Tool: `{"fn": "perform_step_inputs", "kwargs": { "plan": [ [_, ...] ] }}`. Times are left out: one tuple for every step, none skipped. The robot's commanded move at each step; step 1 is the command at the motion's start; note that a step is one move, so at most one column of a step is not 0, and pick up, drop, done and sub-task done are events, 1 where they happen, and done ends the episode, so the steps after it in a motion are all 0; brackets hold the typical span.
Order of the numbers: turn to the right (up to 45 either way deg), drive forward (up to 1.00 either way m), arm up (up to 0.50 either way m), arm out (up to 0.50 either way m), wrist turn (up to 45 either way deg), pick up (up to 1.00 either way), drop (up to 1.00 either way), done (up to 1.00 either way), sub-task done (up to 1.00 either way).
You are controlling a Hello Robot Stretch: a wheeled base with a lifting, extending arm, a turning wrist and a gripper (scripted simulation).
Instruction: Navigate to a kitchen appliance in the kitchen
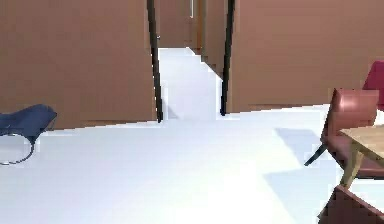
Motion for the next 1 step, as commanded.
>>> {"fn": "perform_step_inputs", "kwargs": {
  "plan": [
    [0.0,1.00,0.00,0.00,0.0,0.00,0.00,0.00,0.00]
  ]
}}
